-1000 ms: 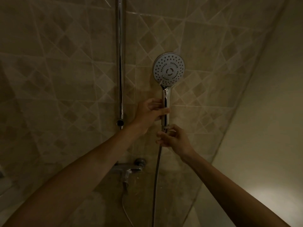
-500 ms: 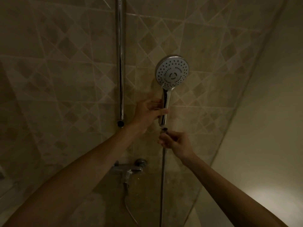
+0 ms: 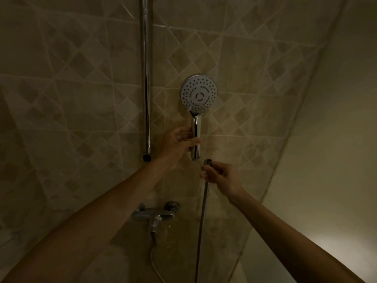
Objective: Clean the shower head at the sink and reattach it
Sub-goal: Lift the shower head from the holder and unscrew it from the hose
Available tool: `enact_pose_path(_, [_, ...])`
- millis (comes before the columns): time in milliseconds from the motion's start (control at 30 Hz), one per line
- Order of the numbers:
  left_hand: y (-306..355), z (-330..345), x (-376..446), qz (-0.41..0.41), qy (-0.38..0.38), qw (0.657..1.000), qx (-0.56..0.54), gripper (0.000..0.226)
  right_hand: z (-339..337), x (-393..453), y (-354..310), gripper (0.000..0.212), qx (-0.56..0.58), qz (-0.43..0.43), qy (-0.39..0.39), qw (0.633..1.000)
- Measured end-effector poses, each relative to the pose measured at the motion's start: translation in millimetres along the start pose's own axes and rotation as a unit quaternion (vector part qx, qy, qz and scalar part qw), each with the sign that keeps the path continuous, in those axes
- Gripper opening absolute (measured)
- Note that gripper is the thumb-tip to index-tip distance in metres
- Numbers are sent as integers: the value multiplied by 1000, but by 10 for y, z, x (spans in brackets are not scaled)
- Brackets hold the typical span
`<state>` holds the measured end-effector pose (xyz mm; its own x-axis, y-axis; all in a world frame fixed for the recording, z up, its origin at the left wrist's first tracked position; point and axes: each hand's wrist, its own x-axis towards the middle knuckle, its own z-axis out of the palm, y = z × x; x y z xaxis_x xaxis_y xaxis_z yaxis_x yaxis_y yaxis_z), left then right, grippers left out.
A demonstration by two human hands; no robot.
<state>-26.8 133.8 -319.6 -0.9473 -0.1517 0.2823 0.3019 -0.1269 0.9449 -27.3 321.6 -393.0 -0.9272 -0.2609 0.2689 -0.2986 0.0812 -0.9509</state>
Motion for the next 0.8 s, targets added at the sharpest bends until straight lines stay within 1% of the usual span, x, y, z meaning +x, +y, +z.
enact_pose_path(100, [62,-24,3,9,6,1000,5,33,-43,88,-138,11,-7,9,19,1000])
enact_pose_path(200, [169,-43,35,20,-3,1000,9,33,-92,193,-344,19,-8,6,26,1000])
enact_pose_path(267, [264,-58,79,29,-5,999,15,33,-119,250,-503,19,-18,-13,15,1000])
enact_pose_path(333, [385,-73,125,39,-3,999,23,34,-142,316,-642,13,-19,-31,7,999])
enact_pose_path(433, [602,-97,184,64,-1,997,33,31,-151,434,-869,17,-63,-63,22,996])
enact_pose_path(567, [950,-88,247,96,11,995,36,30,-150,582,-1151,12,-113,-103,36,988])
enact_pose_path(667, [1214,-61,287,119,18,992,37,30,-163,702,-1376,11,-135,-117,17,984])
enact_pose_path(700, [1292,-52,301,127,20,991,39,31,-172,740,-1453,6,-147,-117,8,982])
enact_pose_path(733, [1364,-47,313,136,21,990,41,31,-178,784,-1532,7,-163,-118,4,980])
enact_pose_path(800, [1490,-48,336,152,27,987,40,31,-160,863,-1702,19,-181,-128,13,975])
